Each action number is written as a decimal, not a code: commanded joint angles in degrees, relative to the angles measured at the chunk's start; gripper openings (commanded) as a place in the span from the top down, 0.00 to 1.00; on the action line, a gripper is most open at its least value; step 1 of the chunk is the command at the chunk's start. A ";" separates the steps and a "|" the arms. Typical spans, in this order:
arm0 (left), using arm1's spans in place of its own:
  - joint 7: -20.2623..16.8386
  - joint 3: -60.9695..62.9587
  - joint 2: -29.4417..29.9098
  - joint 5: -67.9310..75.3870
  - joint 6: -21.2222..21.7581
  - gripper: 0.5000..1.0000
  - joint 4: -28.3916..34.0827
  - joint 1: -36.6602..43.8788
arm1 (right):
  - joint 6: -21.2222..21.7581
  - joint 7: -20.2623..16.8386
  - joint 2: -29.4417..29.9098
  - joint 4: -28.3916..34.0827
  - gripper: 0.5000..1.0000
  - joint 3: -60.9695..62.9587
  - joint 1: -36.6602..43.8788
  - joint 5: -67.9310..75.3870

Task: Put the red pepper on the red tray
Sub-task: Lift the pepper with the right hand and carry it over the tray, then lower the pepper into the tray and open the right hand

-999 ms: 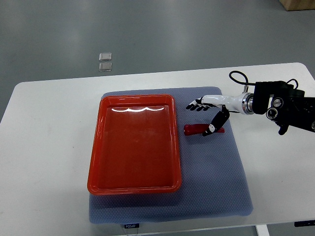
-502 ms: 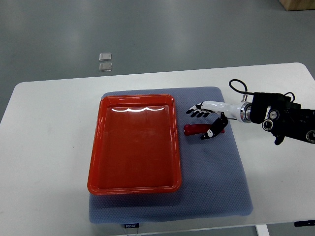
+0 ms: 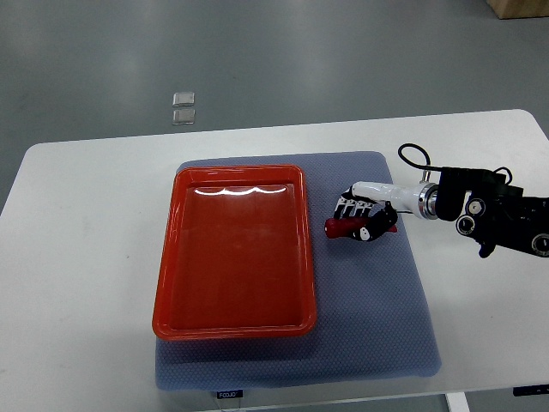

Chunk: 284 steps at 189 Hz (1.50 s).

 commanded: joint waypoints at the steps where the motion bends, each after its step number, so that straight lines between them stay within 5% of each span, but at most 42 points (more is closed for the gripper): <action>1: 0.05 -0.01 0.00 0.01 -0.01 0.00 -0.01 0.00 | -0.17 0.00 -0.72 -0.03 1.00 0.06 0.39 -0.53; 65: 0.05 0.16 0.00 0.01 -0.01 0.00 -0.01 0.00 | 5.01 0.00 -6.08 0.76 1.00 0.85 13.39 3.42; 110: -0.03 0.16 0.00 0.01 -0.01 0.00 -0.01 0.00 | 7.13 -0.26 -4.41 0.85 1.00 0.68 18.50 3.86; 141: 0.06 0.08 0.00 0.01 -0.01 0.00 -0.01 0.00 | 7.04 -0.26 0.86 0.05 1.00 0.06 20.08 4.13; 207: 0.14 -0.01 0.00 0.10 -0.19 0.00 -0.19 0.00 | 6.25 0.00 28.90 -17.32 1.00 -6.44 23.25 8.08; 242: 0.14 -0.01 0.00 0.10 -0.37 0.00 -0.27 0.00 | 5.90 -0.09 28.90 -24.46 1.00 -7.76 17.62 7.03; 284: 0.14 -0.01 0.00 0.01 -0.45 0.00 -0.10 0.18 | 5.54 0.00 28.90 -25.43 1.00 -7.58 13.66 6.85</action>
